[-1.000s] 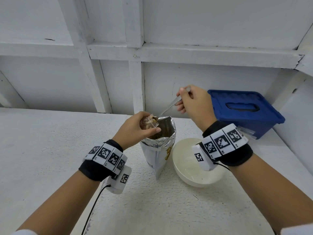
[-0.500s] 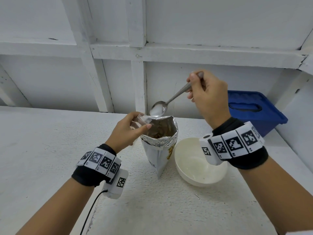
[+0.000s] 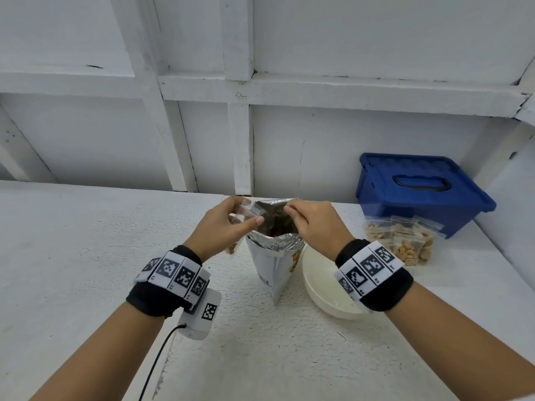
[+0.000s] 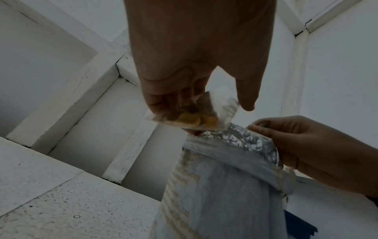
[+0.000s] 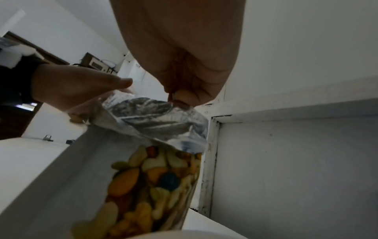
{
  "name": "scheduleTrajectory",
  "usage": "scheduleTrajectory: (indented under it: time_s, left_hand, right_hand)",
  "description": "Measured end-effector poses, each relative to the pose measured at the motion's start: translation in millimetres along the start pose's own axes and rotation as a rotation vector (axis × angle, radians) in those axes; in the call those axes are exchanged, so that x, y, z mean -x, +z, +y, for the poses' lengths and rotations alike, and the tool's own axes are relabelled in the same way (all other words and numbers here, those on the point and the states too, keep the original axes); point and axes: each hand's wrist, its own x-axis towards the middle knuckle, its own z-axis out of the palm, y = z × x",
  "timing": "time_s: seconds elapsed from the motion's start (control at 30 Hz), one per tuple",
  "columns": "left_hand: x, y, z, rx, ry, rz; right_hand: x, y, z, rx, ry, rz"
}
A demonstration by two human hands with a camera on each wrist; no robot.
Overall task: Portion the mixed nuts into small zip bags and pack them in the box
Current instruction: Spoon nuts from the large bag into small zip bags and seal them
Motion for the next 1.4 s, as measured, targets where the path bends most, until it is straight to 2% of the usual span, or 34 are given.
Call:
scheduleTrajectory:
  time_s: [0.27,0.77,0.9,1.1,1.23,1.4]
  left_hand:
    - [2.1,-1.4,1.6,-0.041,0.008,0.010]
    - [2.5,-7.1,0.5,-0.098,0.038,-0.016]
    - [-1.5,-9.9,2.9,-0.159,0.058,-0.048]
    - [-8.3,-16.2,10.2,-0.382,0.138,-0.076]
    - [-12.3,-18.4,15.8,-0.507,0.165,-0.141]
    - [-13.3,-13.8,20.4,-0.470,0.194,-0.131]
  right_hand:
    - [-4.5,-2.4,-2.6,-0.184,0.267,0.013]
    - [-7.3,-24.2,15.4,-0.509,0.682,0.237]
    - [-5.9,-30.5,21.3,-0.530,0.725,0.303]
    - [-6.6,-40.4,26.8,-0.545,0.748,0.365]
    - [-10.0,-51.9,26.1,-0.583,0.745,0.427]
    - [-15.2,-61.2,21.3,-0.615,0.703,0.431]
